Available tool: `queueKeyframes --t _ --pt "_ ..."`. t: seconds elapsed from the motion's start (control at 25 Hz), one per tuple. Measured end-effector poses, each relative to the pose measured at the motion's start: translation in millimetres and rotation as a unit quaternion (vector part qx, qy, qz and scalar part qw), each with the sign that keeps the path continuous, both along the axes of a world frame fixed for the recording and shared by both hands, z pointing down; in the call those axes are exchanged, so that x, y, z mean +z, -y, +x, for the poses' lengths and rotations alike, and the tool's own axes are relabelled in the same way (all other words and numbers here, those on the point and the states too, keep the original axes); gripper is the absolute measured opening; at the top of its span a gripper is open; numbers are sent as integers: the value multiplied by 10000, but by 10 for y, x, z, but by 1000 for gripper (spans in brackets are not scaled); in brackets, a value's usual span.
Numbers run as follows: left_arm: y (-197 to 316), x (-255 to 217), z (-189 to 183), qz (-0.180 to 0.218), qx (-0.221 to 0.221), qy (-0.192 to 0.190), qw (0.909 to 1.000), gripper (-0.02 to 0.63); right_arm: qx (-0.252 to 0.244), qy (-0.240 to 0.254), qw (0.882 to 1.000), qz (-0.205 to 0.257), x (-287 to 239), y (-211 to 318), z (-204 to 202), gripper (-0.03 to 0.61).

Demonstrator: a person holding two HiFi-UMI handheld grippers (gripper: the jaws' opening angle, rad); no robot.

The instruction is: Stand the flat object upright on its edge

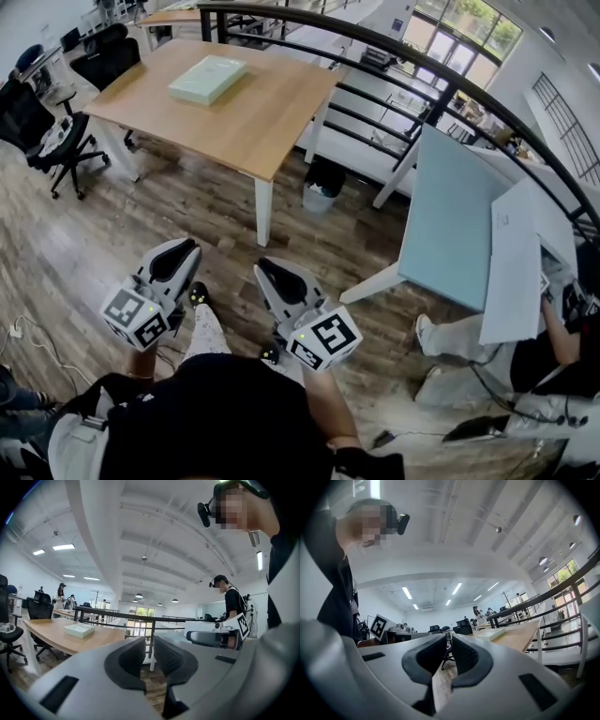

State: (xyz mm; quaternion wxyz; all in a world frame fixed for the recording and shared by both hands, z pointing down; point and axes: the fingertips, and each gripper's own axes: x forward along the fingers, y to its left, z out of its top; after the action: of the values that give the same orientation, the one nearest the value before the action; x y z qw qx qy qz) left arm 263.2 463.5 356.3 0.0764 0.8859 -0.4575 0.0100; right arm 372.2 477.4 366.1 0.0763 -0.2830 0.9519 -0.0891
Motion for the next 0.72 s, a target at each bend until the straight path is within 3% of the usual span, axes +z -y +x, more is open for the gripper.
queueKeyframes --t 0.72 --pt "323 21 -259 -64 -36 -14 10000 61 -131 -44 9999 -88 -3 289 -287 31"
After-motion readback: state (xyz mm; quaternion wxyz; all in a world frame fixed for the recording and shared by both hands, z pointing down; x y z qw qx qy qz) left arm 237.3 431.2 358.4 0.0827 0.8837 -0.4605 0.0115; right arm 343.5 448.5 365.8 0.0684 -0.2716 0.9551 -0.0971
